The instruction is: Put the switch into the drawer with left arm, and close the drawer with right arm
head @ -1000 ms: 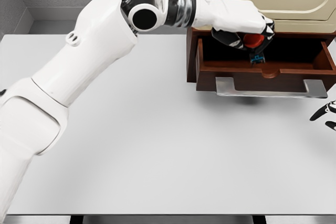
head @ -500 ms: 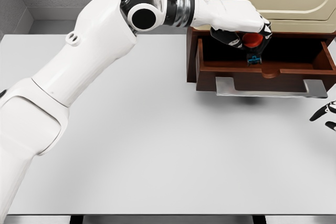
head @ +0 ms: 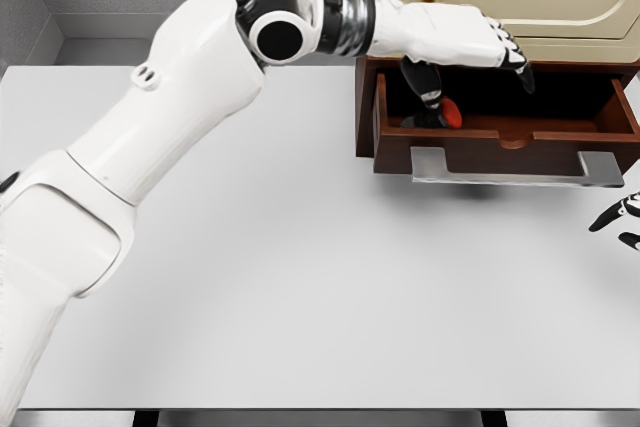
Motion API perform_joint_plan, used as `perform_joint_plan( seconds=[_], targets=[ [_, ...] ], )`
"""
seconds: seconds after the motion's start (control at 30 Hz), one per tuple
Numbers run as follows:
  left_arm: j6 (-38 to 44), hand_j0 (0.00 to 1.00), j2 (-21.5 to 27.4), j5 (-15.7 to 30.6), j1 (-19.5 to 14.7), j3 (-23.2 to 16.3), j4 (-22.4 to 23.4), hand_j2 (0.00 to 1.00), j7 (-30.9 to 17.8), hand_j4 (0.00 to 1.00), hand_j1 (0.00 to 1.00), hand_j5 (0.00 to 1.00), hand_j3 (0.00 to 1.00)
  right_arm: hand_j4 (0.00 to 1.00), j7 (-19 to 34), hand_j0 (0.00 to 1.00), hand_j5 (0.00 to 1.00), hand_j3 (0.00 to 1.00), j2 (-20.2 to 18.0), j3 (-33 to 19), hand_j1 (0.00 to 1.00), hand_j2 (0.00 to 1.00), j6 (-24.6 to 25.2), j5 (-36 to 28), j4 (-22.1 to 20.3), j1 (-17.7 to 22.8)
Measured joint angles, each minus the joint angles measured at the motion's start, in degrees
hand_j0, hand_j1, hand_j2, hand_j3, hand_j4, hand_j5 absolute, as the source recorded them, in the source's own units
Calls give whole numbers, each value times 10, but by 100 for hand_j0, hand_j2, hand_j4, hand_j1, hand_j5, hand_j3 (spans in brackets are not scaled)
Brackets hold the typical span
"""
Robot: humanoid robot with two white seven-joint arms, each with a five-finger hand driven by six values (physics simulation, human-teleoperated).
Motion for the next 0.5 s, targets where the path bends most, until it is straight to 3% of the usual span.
perform_joint_plan(
  seconds=[0.33, 0.5],
  targets=[
    [0, 91, -3, 0, 0, -12, 20, 91, 0, 91, 91, 91, 91, 55, 0, 55, 55, 55, 0, 3, 55, 55, 0, 0, 0, 0],
    [0, 96, -3, 6, -6, -12, 1, 96, 0, 96, 96, 96, 96, 55, 0, 55, 55, 55, 0, 3, 55, 55, 0, 0, 0, 0]
  ],
)
